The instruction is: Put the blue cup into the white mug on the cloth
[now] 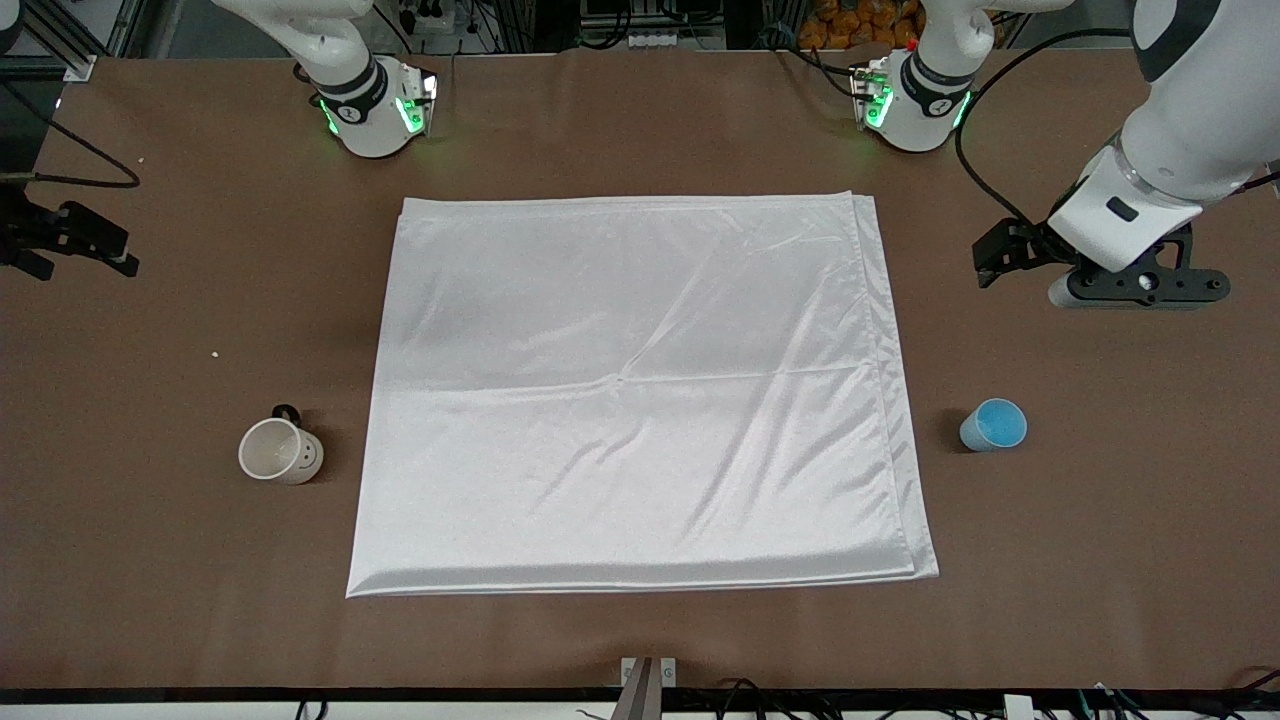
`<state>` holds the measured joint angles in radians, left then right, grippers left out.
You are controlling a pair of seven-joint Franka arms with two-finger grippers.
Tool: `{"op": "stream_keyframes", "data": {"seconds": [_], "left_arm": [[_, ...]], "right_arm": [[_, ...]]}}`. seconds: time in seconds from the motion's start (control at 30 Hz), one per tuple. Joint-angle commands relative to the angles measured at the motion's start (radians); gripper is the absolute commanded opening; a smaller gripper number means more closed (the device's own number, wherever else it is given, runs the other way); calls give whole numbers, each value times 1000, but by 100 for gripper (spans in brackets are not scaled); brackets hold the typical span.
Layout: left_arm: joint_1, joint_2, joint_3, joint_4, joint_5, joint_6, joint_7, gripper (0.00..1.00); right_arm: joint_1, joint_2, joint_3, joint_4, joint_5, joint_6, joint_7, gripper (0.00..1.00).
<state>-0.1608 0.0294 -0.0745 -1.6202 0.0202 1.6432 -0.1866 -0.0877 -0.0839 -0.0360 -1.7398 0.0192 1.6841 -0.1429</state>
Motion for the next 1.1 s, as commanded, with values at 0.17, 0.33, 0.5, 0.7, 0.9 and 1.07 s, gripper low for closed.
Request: {"op": "stream_keyframes", "data": {"seconds": [0.17,0.33,0.5,0.7,0.9,1.07], "left_arm": [[4,11,-1,22,4,-3,16,100],[4,12,-1,22,1,-3,16,100],[6,12,-2,22,0,3,16,100],[6,18,-1,20,3,10,16,100],[10,41,2,19,9,35,16,100],[35,69,2,13,9,75,18,100]], "right_arm": [[-12,-2,5,-10,15,-23,48,100],[-12,4,7,-10,15,-21,48,100],[-12,6,5,-10,15,-21,49,100],[-12,10,5,-10,15,-21,48,100],[-12,21,5,-10,15,-18,49,100],[-12,49,5,-12,15,-18,49,100]]}}
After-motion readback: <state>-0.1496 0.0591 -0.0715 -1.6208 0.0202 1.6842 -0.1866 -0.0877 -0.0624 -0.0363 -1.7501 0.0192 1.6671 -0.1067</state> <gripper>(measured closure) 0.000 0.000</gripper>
